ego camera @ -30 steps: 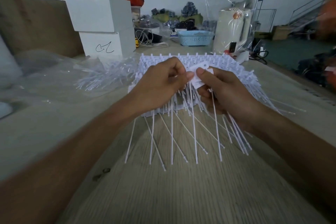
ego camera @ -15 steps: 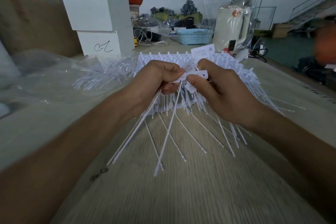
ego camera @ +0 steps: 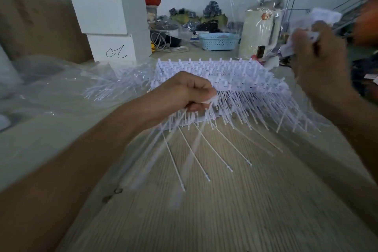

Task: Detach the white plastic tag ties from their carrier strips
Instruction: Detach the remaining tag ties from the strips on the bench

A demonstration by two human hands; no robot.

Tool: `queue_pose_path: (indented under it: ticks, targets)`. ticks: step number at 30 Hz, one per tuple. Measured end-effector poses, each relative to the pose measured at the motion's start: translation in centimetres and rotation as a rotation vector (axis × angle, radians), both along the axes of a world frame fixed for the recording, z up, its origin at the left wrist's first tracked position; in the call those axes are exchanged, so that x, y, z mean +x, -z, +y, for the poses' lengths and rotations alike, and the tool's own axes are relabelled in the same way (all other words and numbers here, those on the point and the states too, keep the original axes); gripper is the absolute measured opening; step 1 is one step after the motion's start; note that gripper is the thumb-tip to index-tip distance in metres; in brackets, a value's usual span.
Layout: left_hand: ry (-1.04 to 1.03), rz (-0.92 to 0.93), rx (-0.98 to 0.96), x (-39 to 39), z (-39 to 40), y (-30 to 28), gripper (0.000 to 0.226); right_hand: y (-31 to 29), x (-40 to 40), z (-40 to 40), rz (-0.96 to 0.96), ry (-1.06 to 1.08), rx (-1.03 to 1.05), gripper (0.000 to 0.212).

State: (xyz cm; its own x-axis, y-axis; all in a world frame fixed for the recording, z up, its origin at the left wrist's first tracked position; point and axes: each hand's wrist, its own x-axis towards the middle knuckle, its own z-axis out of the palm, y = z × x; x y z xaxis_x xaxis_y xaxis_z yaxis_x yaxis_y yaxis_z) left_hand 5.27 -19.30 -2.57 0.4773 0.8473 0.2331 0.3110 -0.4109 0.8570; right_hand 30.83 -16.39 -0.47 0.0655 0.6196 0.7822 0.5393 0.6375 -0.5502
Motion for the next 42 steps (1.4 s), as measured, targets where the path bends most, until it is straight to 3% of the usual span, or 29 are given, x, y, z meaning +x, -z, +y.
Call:
queue_pose_path:
  ticks: [2,5,9,14,18,23,26,30,36,39,42]
  targets:
    - [-0.02,0.025,0.055,0.1,0.2,0.1,0.044,0.2,0.8,0.1,0.142,-0.12,-0.162,0.03]
    - [0.004,0.014,0.056,0.2,0.1,0.3,0.017,1.9,-1.4,-0.6,-0.06,-0.204,-0.388,0.026]
    - [-0.037,0.063,0.123,0.2,0.6,0.6,0.013,4.1,-4.9,-1.9,-0.144,-0.397,-0.455,0.029]
    - [-0.076,0.076,0.053,-0.2,0.9,0.7,0.019,4.9,-5.8,-1.7,0.114,-0.462,-0.637,0.038]
    - [-0.086,0.118,0.02,-0.5,1.0,0.7,0.017,4.7,-5.9,-2.0,0.206,-0.553,-0.781,0.047]
    - [-0.113,0.108,0.084,-0.1,0.8,0.7,0.02,4.7,-6.2,-2.2,0.042,-0.543,-0.681,0.031]
    - [-0.235,0.201,0.189,0.2,1.0,0.8,0.024,4.5,-6.0,-2.1,0.141,-0.567,-0.658,0.015]
    - [-0.246,0.277,0.225,1.0,0.8,1.0,0.026,4.4,-5.6,-2.0,0.222,-0.614,-0.619,0.016]
    - [-0.38,0.329,0.336,0.9,0.7,0.6,0.036,4.5,-5.7,-2.3,0.116,-0.696,-0.585,0.026]
    - [-0.363,0.203,0.239,1.1,0.7,0.5,0.035,4.5,-5.7,-2.4,0.072,-0.688,-0.524,0.016]
    - [-0.3,-0.071,0.03,1.2,0.5,0.6,0.033,4.2,-5.8,-2.6,-0.02,-0.681,-0.36,0.014]
